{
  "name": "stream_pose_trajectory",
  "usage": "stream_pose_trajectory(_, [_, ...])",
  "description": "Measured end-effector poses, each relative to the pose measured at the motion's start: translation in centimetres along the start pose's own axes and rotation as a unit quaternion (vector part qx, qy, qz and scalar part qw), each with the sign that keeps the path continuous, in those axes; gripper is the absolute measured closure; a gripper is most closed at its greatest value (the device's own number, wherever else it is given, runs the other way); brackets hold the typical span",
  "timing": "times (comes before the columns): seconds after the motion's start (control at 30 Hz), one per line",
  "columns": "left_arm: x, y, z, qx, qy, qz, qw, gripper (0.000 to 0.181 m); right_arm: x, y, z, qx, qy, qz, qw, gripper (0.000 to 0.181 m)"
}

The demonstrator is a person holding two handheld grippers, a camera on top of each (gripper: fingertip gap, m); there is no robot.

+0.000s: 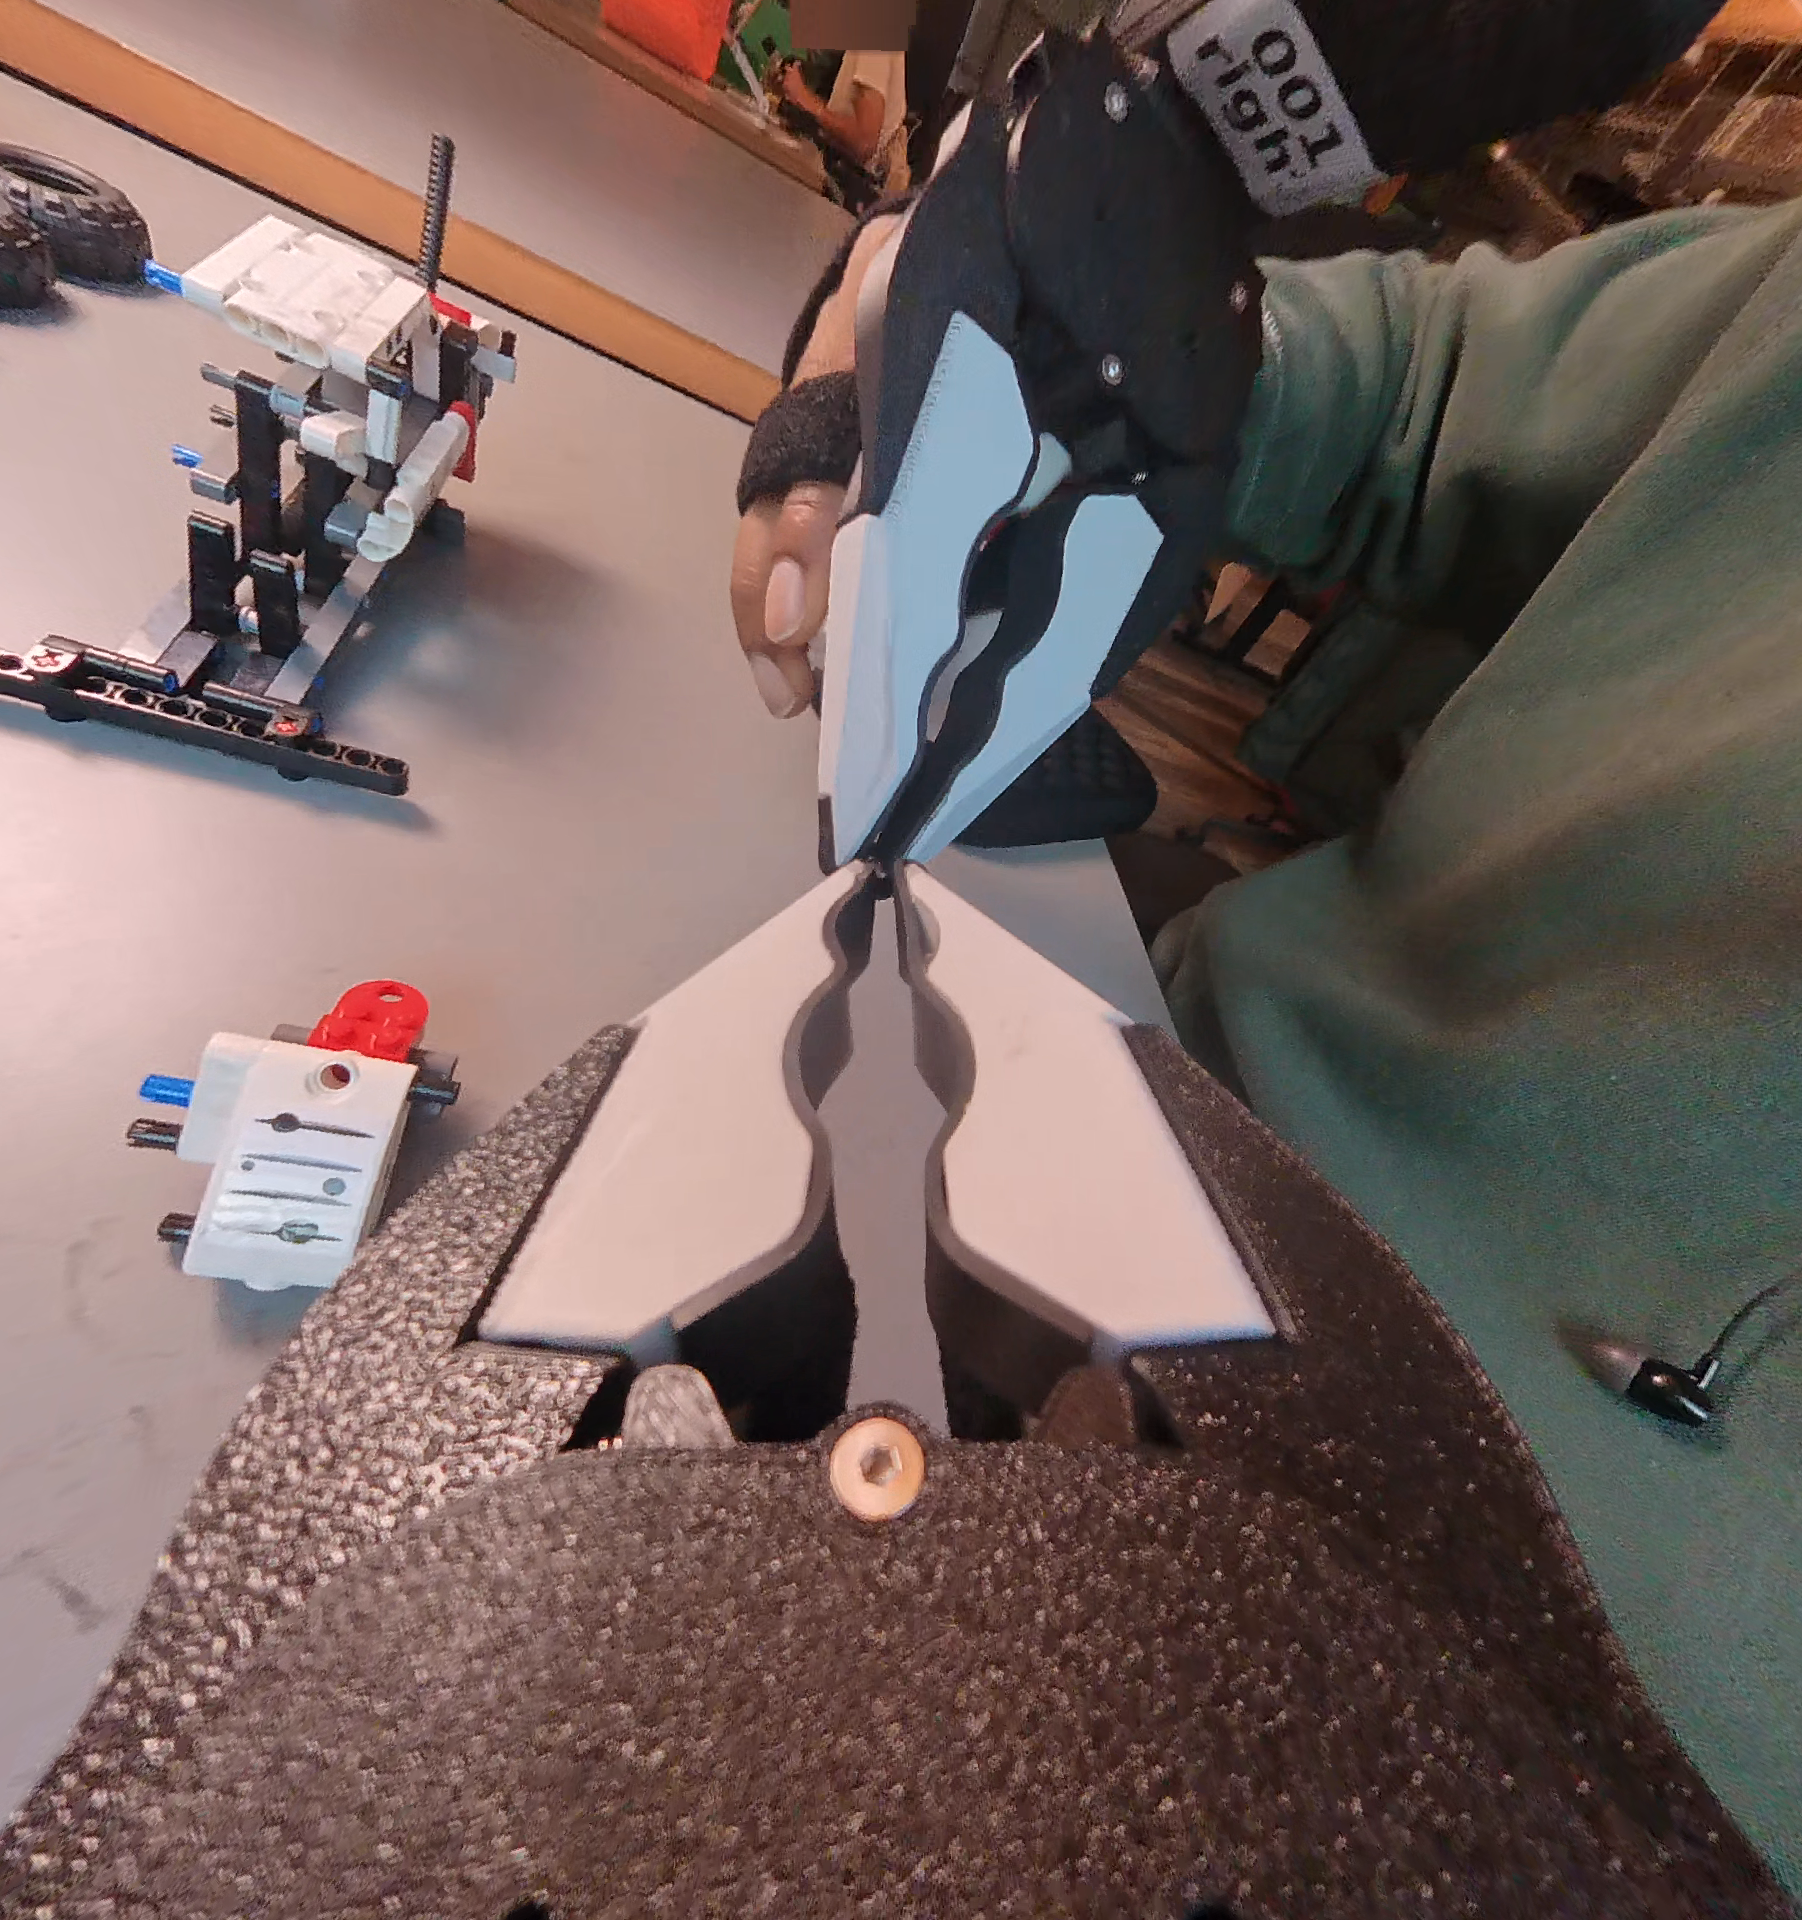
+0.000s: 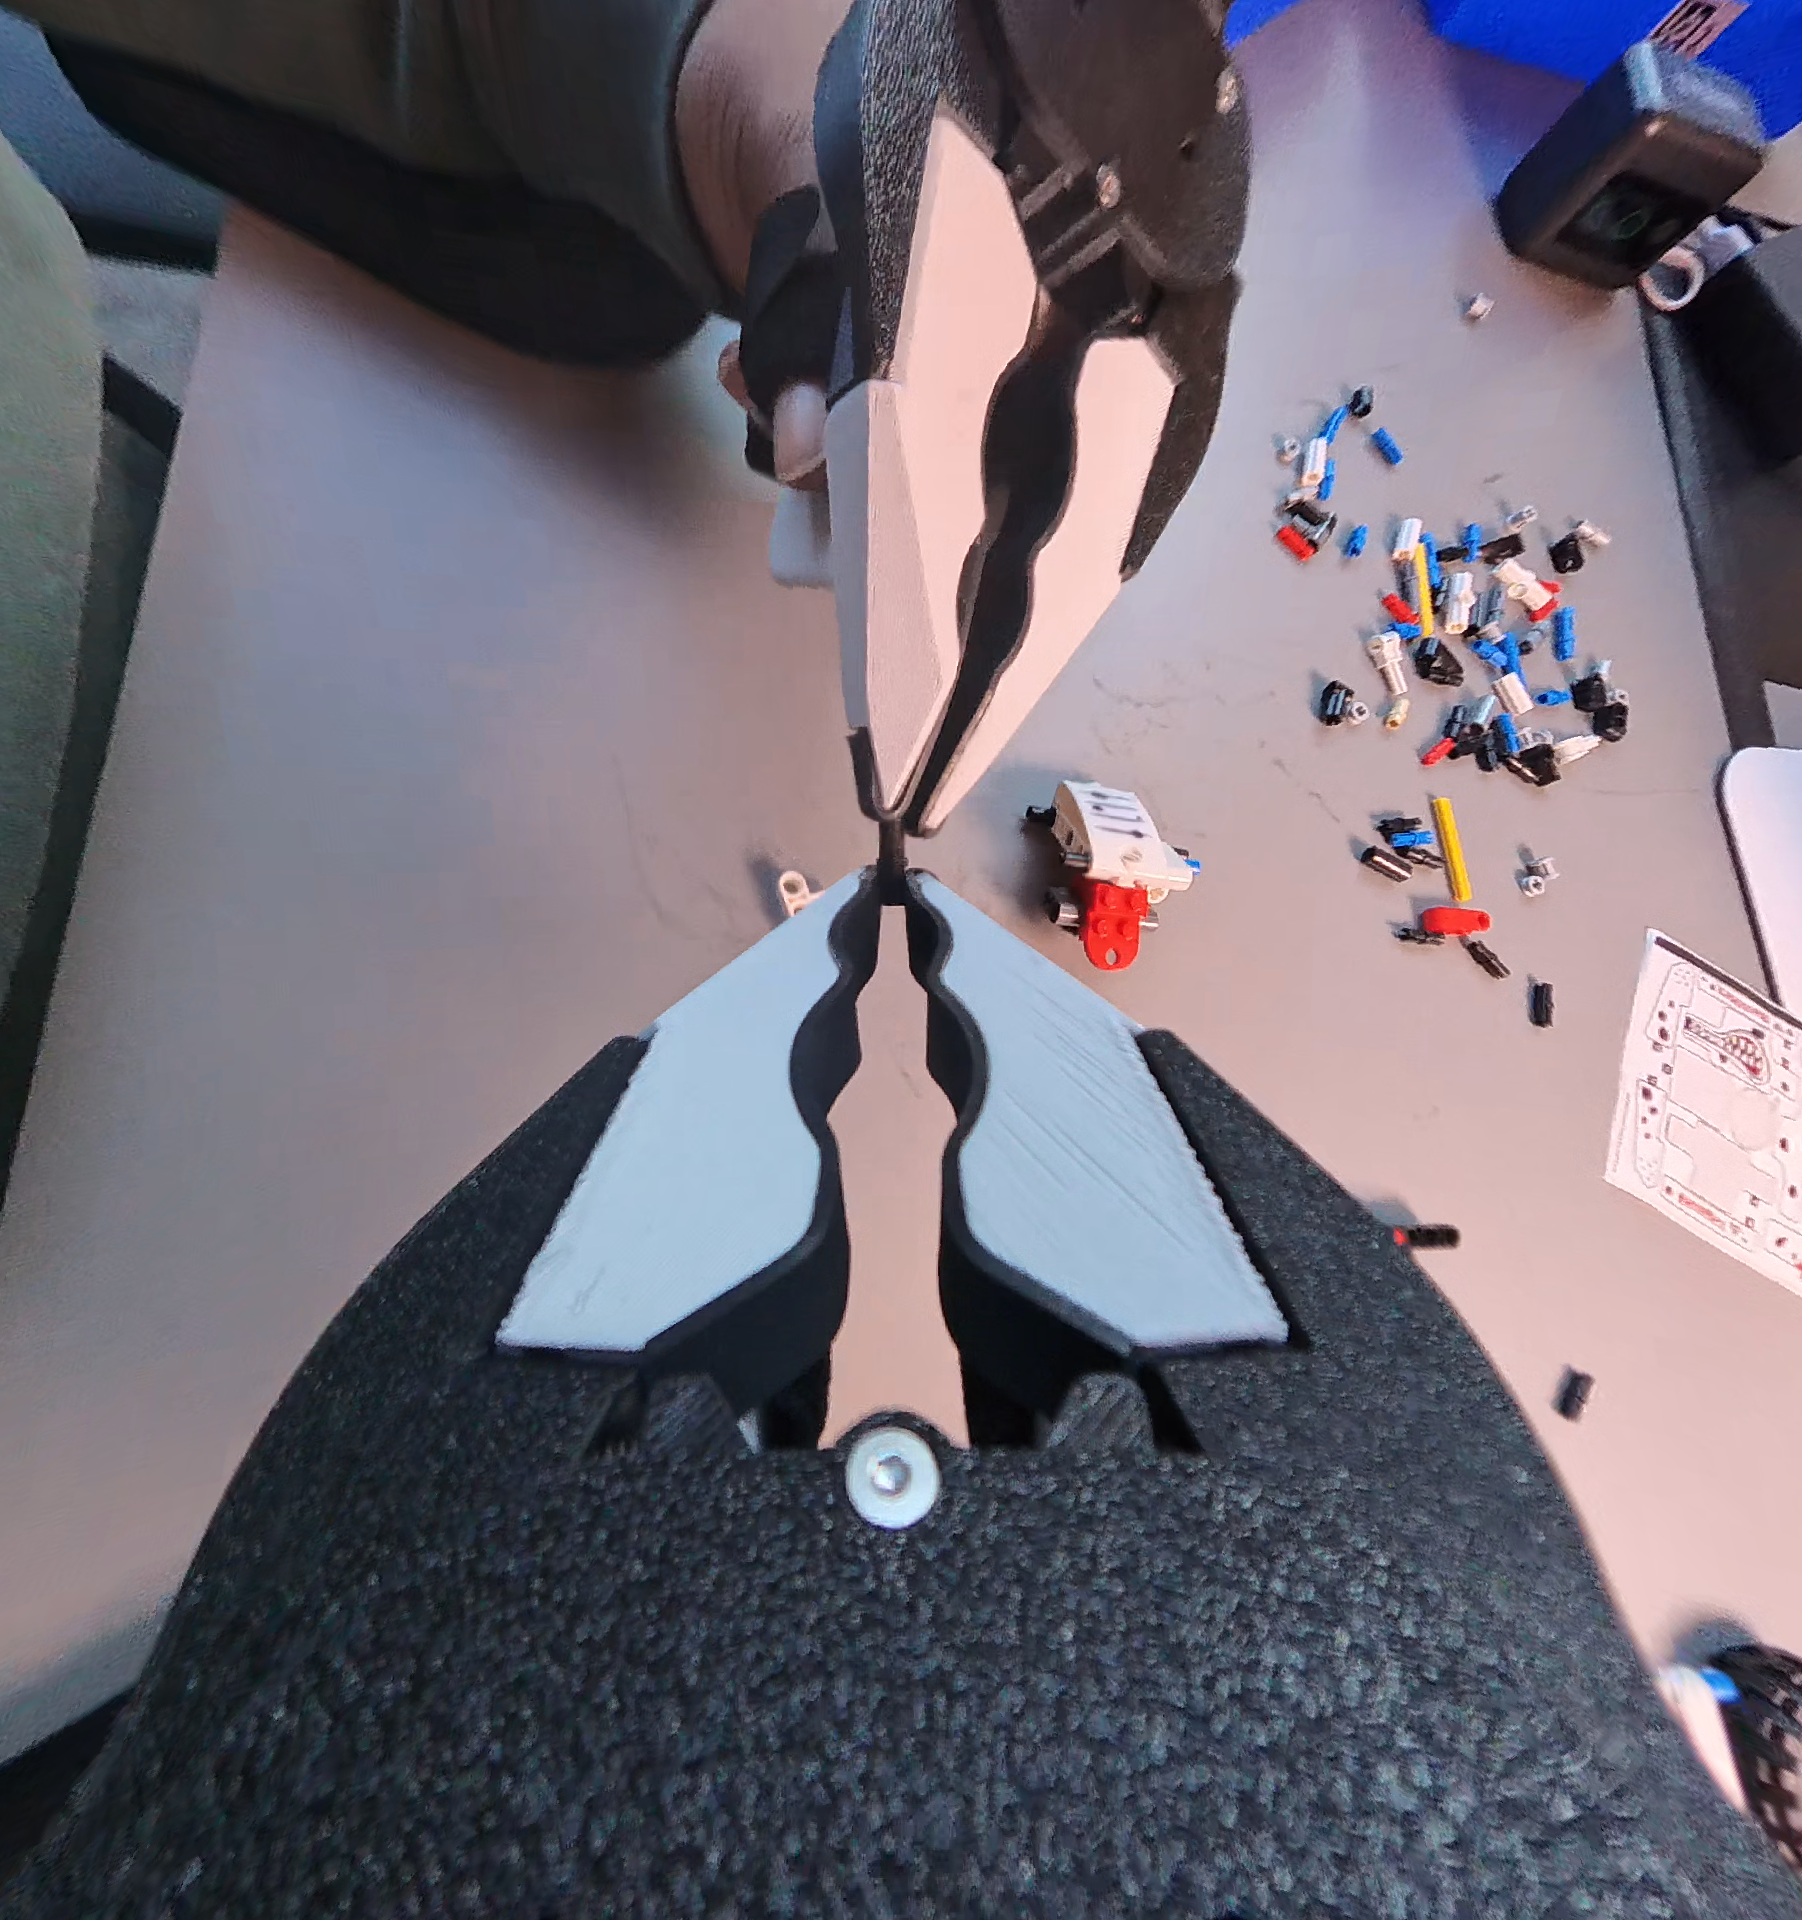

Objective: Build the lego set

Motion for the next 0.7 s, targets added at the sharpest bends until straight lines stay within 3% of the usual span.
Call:
stream_pose_trajectory(0.3, [1.0,-0.6,-0.2,0.027,0.034,0.067,0.997,0.181,1.4,-0.3,0.3,-0.051,0.010,0.115,0.992,0.177])
stream_pose_trajectory(0.53, [1.2,-0.9,-0.4,0.062,0.046,0.090,0.993,0.157,1.1,-0.4,0.6,-0.013,0.032,0.073,0.997,0.177])
stream_pose_trajectory(0.7, [0.9,-0.7,-0.4,0.054,0.034,0.080,0.995,0.177,1.1,-1.2,0.9,-0.005,0.037,0.084,0.996,0.177])
Point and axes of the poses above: each gripper's, where its closed fingertips meet, x back along the fingers, y out of its underside, z = x × y across the jaws, the point moved 9 cm from there along x, back along the fingers, and after that the axes turned 5 degrees about -x, right-handed, at the moved point
